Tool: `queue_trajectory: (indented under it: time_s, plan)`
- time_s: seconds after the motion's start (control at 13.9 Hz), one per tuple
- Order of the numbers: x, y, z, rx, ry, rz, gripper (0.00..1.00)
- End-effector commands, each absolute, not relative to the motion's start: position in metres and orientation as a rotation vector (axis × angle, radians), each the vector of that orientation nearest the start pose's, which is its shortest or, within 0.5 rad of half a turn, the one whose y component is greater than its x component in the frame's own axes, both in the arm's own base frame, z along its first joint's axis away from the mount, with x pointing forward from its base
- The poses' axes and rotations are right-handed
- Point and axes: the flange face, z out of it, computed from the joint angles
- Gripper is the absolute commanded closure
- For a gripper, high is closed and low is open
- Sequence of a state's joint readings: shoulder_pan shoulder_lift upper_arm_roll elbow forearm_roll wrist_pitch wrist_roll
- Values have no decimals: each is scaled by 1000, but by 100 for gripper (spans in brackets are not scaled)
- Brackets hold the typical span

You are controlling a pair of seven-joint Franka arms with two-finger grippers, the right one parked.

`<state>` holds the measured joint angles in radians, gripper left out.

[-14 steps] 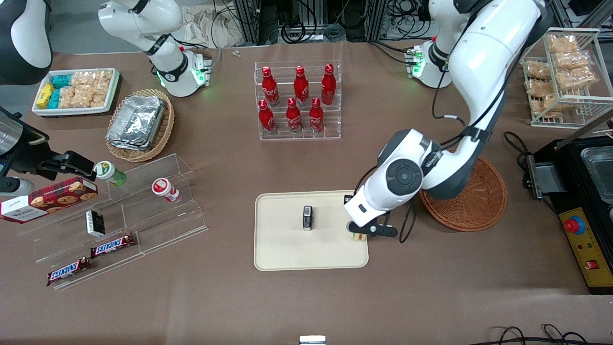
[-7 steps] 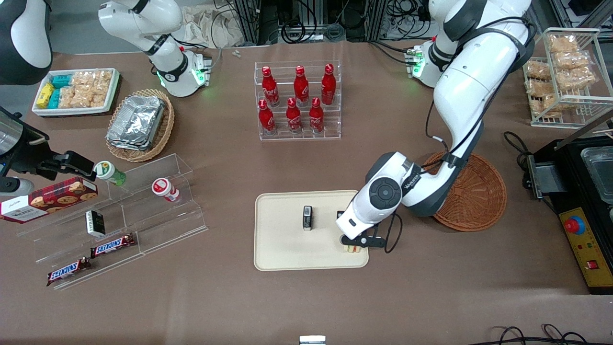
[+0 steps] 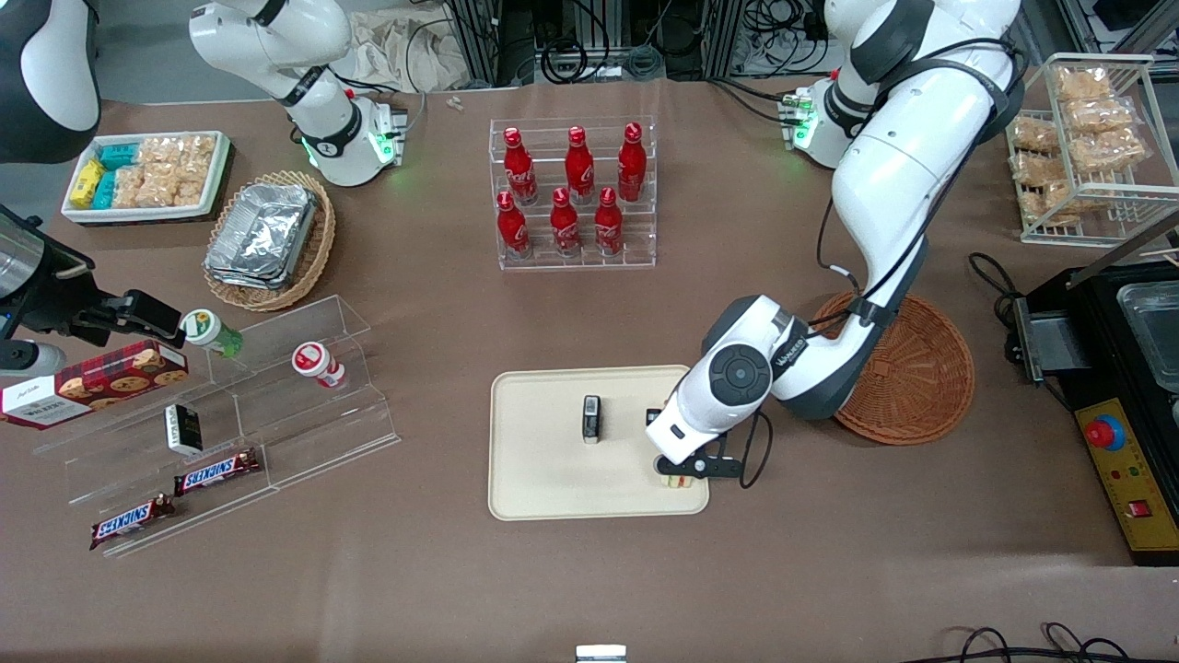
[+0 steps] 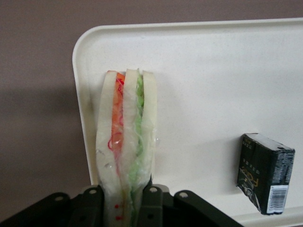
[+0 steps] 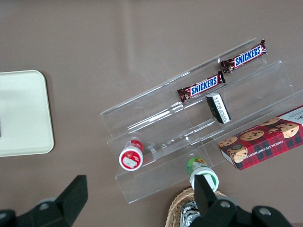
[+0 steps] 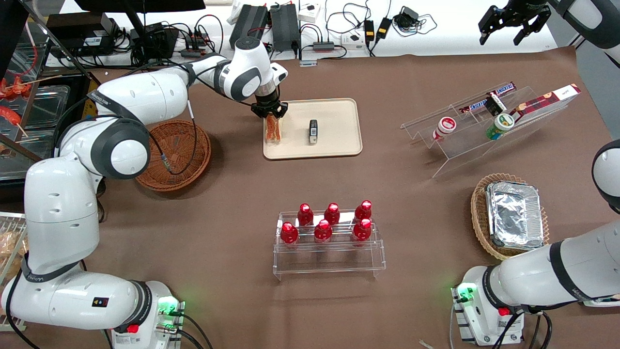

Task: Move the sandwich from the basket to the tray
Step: 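Carry the sandwich to the cream tray and lower it beside the box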

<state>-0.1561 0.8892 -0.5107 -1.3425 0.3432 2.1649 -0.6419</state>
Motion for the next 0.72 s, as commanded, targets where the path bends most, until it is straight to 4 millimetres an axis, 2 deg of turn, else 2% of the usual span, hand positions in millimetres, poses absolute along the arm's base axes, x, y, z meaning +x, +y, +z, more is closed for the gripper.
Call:
queue_trajectory:
  time_s: [0.0,0.07,0.14,0.36,0.5,0.58,0.65]
  plan:
    - [646,-380,240,-3221,56,-24,15]
    - [646,-380,240,-3220,38,-23,11]
    - [646,-380,240,-3220,31,-23,2]
    - [648,-378,250,-3215,16,-33,1]
    - [647,-370,269,-3181,-76,-4,1]
    - [647,-363,292,-3144,-145,-10,1]
    - [653,-344,321,-3128,-177,-41,1]
